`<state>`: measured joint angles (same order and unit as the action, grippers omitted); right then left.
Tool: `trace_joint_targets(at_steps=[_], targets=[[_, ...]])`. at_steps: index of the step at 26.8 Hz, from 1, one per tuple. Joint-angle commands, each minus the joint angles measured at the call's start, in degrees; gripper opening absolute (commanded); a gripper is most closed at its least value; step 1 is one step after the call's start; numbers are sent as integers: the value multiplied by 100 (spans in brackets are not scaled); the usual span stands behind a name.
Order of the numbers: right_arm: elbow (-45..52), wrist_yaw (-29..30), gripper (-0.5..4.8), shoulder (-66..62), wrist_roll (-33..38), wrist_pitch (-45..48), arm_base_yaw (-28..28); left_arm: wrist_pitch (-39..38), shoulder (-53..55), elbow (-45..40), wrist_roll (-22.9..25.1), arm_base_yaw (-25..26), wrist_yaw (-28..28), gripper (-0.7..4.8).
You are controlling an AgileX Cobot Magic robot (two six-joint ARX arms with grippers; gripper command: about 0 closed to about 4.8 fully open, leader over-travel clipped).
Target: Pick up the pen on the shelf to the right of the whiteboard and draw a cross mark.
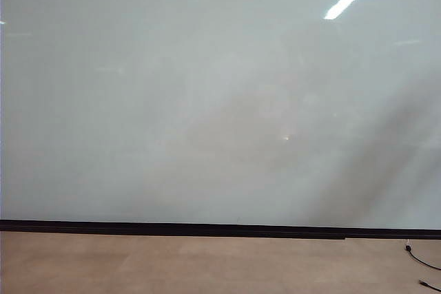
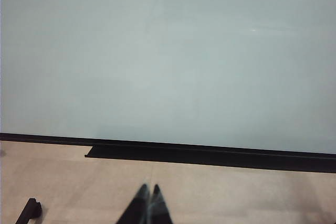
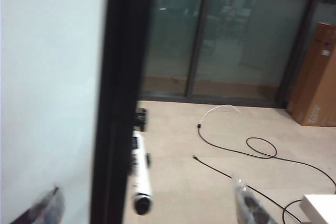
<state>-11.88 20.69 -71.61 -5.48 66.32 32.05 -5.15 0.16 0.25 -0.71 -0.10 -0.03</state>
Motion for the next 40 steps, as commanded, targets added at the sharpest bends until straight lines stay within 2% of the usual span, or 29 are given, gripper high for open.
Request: trace_joint_targets(at_steps=[1,5,8,10,19,24,40], targets=[[-33,337,418,-544,225,828,136,50,2,13,26,0,24,-4],[-151,525,418,-1364,302,1484,247,50,2,13,26,-2,20,-4],[-393,883,416,-1816,363,1475,249,50,2,13,26,-2,24,-4],[-588,977,399,-2107,374,1475,236,50,2,13,24,-2,24,-5],[-1412,1381,398,-2986,380,1475,210,50,2,13,24,-2,20,-4],[-1969,1705,398,-3797,634,1478,144,50,2,13,26,-2,20,-4],[-2406,1672,395,-4129,815,1482,-28,50,2,13,26,-2,20,-4]])
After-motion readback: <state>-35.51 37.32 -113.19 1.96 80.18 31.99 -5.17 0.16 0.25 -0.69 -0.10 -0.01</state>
